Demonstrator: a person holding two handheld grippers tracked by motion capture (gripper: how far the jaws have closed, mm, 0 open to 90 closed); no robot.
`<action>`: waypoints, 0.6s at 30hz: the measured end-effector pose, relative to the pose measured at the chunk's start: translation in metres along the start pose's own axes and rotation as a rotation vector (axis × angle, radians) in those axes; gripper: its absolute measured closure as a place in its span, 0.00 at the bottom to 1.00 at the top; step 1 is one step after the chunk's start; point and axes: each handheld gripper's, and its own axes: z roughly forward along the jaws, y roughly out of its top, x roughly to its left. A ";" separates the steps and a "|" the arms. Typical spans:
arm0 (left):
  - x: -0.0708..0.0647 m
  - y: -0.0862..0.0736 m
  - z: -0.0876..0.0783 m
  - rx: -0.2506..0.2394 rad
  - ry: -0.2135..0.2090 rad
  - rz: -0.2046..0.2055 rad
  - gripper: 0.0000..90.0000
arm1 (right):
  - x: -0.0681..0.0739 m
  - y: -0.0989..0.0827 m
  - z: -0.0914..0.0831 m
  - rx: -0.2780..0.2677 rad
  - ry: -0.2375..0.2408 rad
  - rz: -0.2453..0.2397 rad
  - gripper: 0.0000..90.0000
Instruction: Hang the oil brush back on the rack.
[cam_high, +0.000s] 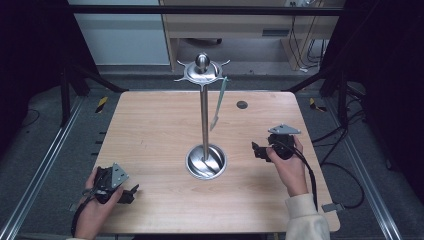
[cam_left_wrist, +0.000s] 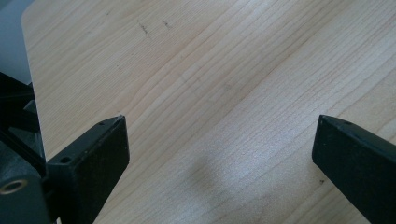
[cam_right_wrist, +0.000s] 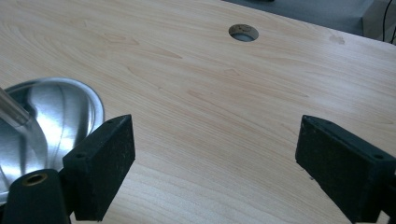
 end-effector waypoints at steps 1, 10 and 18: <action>0.000 0.000 0.000 0.000 0.000 0.001 0.04 | 0.001 -0.001 0.002 -0.003 -0.009 -0.011 0.14; 0.000 0.000 0.000 0.002 -0.001 0.002 0.04 | 0.010 -0.016 0.022 -0.001 0.006 -0.022 0.14; -0.001 0.000 0.000 0.003 -0.004 0.004 0.04 | 0.019 -0.021 0.034 0.011 0.018 -0.053 0.14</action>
